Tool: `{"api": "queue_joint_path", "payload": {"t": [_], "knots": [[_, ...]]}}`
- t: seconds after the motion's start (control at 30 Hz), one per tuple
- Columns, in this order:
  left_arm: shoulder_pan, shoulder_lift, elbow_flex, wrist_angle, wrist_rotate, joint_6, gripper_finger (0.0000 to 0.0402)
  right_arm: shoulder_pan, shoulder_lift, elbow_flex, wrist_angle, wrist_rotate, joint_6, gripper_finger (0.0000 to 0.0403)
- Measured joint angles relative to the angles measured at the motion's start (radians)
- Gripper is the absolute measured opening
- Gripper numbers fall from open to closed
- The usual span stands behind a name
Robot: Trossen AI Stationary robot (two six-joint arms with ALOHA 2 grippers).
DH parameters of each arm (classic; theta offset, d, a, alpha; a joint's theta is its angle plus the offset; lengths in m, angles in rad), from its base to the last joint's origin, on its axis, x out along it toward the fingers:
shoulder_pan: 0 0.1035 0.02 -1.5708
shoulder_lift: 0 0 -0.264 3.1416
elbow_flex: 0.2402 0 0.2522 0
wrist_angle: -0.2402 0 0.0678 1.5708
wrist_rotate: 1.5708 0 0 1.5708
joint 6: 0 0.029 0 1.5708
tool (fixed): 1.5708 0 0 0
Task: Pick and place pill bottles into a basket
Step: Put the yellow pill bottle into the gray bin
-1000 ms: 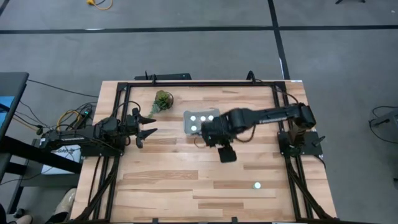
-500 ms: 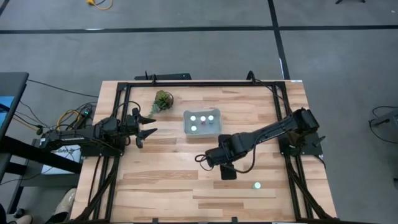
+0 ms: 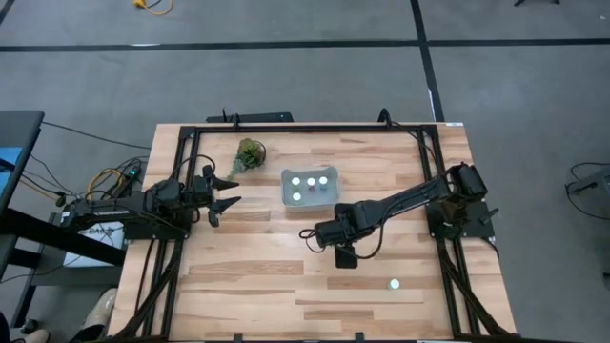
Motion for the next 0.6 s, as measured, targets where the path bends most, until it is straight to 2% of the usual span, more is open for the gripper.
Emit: {"api": "queue_joint_path", "payload": {"t": [0.17, 0.6], "knots": [[0.000, 0.000, 0.000, 0.000, 0.000, 0.000, 0.0201, 0.000, 0.000, 0.000, 0.003, -0.033, -0.008, 0.0222], [0.000, 0.000, 0.000, 0.000, 0.000, 0.000, 0.0201, -0.002, 0.000, 0.000, 0.016, -0.044, -0.048, 0.0123]]}}
